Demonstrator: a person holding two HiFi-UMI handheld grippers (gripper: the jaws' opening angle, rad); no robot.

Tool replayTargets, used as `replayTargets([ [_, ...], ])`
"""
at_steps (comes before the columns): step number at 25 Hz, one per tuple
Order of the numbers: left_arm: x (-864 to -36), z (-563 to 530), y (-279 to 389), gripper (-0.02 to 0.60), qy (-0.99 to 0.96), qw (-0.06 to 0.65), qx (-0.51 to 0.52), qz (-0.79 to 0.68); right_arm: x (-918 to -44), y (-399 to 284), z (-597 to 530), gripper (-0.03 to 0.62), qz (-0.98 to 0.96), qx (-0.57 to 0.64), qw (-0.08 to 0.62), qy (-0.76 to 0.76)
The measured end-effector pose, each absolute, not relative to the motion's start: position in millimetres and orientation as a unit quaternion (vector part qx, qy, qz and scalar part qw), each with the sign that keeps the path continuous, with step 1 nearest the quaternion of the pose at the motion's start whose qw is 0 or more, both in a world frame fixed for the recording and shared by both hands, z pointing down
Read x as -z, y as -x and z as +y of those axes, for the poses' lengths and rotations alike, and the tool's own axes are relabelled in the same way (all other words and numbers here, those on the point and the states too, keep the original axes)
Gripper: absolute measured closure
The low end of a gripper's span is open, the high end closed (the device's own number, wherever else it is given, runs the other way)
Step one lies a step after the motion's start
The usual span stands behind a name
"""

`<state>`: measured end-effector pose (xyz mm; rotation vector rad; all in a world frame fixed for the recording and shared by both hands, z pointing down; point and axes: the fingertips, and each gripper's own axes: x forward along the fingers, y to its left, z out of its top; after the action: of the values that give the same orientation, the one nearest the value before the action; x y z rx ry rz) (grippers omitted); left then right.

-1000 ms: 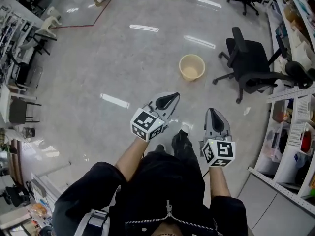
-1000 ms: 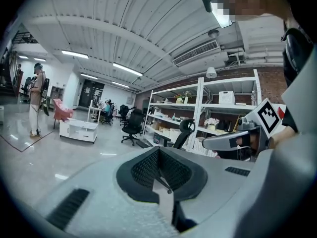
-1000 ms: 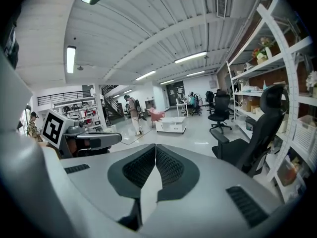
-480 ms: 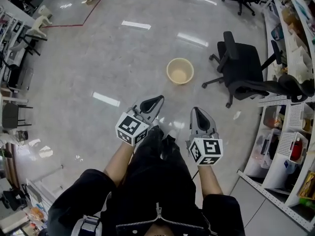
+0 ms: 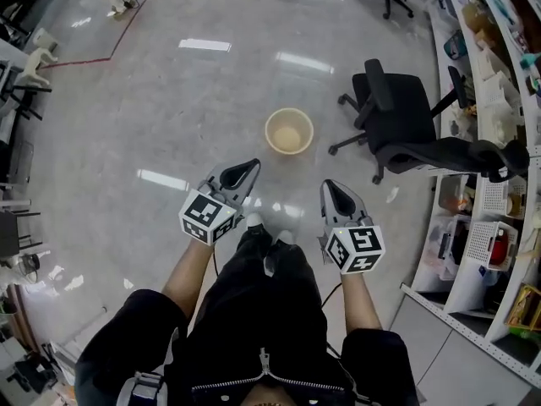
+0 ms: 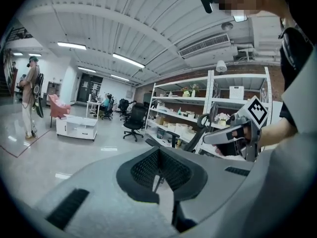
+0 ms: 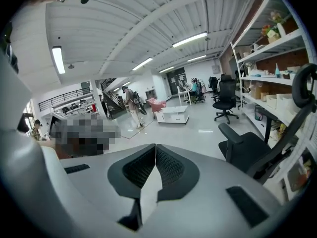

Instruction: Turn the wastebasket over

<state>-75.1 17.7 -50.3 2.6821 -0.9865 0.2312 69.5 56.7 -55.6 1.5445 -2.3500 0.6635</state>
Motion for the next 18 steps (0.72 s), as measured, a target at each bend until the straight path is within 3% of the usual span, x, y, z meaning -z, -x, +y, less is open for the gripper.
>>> replayTargets([
  [8,8,-46,57,0.577,-0.941,0.113,-0.119,-0.295,33,-93,-4,0.583,-0.800,-0.212,0.150,-0.541],
  [18,-131,-157,33,0.577,-0.939,0.107,-0.135,-0.299,-109,-139,-128,0.582,-0.806,-0.213,0.160,-0.528],
])
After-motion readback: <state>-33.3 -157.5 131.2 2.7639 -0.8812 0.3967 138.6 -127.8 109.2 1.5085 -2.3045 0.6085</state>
